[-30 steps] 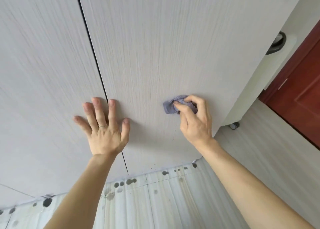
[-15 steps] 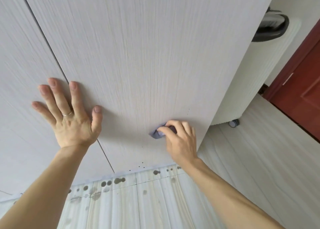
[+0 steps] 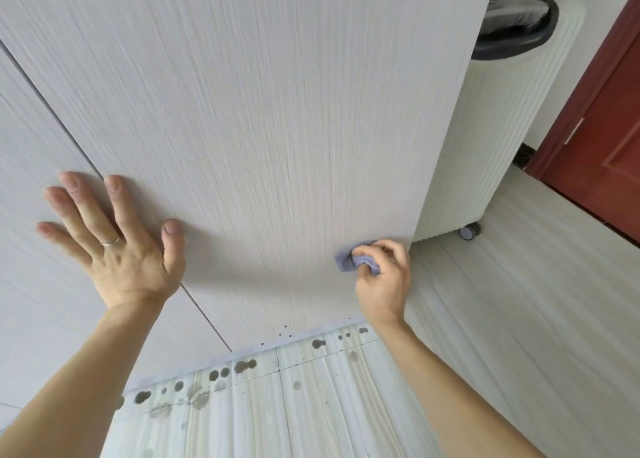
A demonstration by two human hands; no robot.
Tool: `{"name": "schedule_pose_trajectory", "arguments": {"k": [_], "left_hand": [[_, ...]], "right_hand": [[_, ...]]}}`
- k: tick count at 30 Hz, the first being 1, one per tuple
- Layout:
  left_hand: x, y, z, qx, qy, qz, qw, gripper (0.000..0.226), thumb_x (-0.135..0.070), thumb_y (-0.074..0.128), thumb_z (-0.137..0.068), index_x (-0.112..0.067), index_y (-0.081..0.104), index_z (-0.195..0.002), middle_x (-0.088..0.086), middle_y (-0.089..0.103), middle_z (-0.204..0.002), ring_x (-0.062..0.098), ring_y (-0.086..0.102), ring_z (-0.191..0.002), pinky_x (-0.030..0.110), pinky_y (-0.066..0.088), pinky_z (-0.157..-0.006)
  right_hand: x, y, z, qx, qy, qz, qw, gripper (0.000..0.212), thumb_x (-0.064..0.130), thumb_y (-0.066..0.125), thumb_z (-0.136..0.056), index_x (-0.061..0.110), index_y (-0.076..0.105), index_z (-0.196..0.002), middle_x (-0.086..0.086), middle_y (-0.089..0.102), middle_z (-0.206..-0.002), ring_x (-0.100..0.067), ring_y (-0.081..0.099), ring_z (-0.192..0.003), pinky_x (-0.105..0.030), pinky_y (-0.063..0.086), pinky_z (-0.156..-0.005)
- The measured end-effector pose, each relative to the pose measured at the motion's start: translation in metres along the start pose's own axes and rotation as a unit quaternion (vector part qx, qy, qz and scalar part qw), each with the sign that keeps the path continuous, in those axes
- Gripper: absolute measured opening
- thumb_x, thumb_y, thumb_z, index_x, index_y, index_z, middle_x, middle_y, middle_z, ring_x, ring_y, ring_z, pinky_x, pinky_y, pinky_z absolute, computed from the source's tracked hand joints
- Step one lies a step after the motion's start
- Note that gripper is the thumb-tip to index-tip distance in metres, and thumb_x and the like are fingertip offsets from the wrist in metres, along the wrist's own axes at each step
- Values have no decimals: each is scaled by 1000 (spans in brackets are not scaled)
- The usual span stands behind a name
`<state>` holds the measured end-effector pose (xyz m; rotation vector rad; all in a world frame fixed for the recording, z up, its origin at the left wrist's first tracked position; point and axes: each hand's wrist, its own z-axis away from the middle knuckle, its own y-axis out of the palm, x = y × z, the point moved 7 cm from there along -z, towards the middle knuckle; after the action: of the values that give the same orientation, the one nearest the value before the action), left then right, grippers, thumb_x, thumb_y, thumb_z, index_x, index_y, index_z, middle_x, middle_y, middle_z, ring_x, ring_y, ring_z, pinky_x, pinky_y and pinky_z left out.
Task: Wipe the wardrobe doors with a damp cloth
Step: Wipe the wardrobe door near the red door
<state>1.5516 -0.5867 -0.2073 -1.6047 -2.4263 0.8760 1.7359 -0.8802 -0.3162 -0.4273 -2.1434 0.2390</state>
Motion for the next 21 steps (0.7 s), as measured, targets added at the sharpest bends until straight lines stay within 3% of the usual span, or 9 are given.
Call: {"name": "schedule_pose_trajectory", "arguments": {"k": [4,6,8,10,12,14,15,18,21], "left_hand": [[14,9,-2,22,-15,-3,1000,73,-59,20,-100,-33,-18,-158,40,17,-157,67,19,-139,82,20,-101],[14,9,-1,33,-25,-4,999,73,-58,21,-101,-28,-11,-160,39,17,-158,64,16,-142,82,19,-103],[7,3,2,30,-28,1,999,73,-54,24,-103,-16,0,-161,41,14,-157,65,13,-142,81,11,-109],[-6,-3,4,15,-1,-7,1000,72,-48,26,-105,-4,9,-159,44,12,-155,65,10,-142,69,-7,-116],[-10,-6,8,13,20,-31,999,71,-47,26,-106,-2,10,-158,45,11,-155,63,7,-143,51,-20,-116],[-9,0,19,28,32,-45,998,72,-50,25,-106,-3,8,-158,45,11,-155,59,4,-143,44,-24,-115],[-6,4,26,39,35,-49,997,73,-52,24,-106,-3,8,-157,45,11,-154,57,2,-142,43,-26,-115],[-2,15,43,54,37,-46,997,75,-56,22,-105,-2,7,-155,46,14,-153,54,-2,-140,40,-30,-115],[1,19,45,49,40,-43,997,75,-54,28,-105,-3,8,-155,45,14,-153,53,-2,-140,41,-30,-114]], "right_hand": [[-27,16,21,27,71,18,997,41,-16,62,-68,19,77,-82,10,48,-102,-23,59,-95,-1,37,-77],[-28,15,22,51,106,17,993,39,-13,62,-71,21,76,-82,8,48,-102,-20,60,-95,-5,38,-74],[-17,7,19,52,116,-10,992,38,-13,61,-74,21,76,-84,4,52,-102,-14,61,-91,-3,38,-71],[0,-4,7,18,114,-72,991,40,-15,59,-74,21,74,-86,2,56,-102,-5,59,-89,0,38,-70],[15,-6,-3,-21,128,-131,983,45,-12,60,-75,31,69,-86,20,57,-99,-11,59,-94,-5,40,-74],[23,1,-3,-53,158,-156,974,47,-7,63,-77,39,66,-88,36,53,-95,-16,60,-96,-12,44,-77],[29,8,3,-57,156,-148,975,46,-7,63,-77,38,66,-89,36,52,-94,-15,59,-96,-16,45,-77],[46,40,35,17,30,-79,996,39,-11,60,-72,23,72,-89,13,50,-99,-4,56,-88,-16,47,-75],[48,80,76,178,-115,14,977,35,-7,63,-74,21,74,-91,6,47,-100,-12,52,-82,-29,50,-62]]}}
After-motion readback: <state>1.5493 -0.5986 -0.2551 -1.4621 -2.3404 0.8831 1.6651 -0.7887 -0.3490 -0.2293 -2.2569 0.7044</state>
